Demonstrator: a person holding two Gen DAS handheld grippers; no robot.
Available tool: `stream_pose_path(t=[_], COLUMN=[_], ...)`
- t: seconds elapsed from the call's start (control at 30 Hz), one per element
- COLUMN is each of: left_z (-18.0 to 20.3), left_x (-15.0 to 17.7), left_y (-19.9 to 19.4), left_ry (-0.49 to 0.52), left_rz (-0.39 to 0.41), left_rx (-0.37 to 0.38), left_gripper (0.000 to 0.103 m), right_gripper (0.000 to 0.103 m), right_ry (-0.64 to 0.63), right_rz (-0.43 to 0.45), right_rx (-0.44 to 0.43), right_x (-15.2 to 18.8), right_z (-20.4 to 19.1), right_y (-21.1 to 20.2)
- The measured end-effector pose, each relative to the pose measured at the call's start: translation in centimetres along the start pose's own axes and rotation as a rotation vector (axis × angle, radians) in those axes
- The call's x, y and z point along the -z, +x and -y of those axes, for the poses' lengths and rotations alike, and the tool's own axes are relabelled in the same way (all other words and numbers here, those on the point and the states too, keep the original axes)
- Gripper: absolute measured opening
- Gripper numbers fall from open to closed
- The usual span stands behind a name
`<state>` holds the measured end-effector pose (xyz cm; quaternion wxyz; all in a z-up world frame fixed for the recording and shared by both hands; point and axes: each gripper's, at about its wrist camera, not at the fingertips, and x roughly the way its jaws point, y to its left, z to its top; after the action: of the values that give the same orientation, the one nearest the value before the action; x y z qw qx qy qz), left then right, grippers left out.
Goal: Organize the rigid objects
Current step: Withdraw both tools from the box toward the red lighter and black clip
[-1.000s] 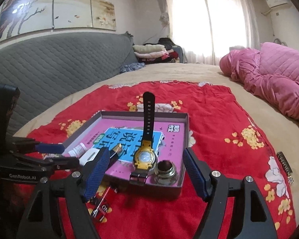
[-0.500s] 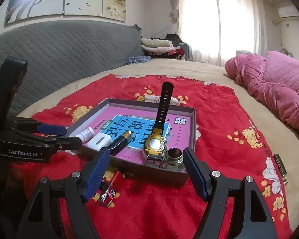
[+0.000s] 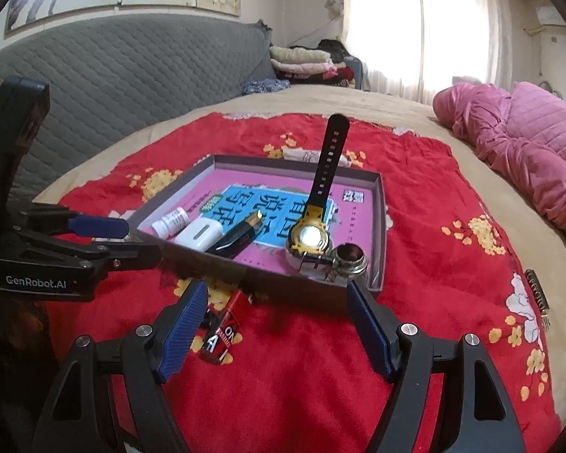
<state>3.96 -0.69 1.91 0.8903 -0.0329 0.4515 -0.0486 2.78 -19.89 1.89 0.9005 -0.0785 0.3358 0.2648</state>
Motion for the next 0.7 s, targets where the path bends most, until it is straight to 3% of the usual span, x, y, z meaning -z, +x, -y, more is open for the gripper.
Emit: stream_pose_path(t=[0.7], left_z=[-0.1], left_x=[1.0], left_y=[1.4], left_ry=[0.009], left_rz=[-0.06], left_rx=[-0.011], left_gripper=[0.061], right_gripper=[0.077], right_ry=[-0.073], right_rz=[-0.221], right_rx=[-0.072], right_x=[2.1], right_z=[-2.6], right_y=[4.4])
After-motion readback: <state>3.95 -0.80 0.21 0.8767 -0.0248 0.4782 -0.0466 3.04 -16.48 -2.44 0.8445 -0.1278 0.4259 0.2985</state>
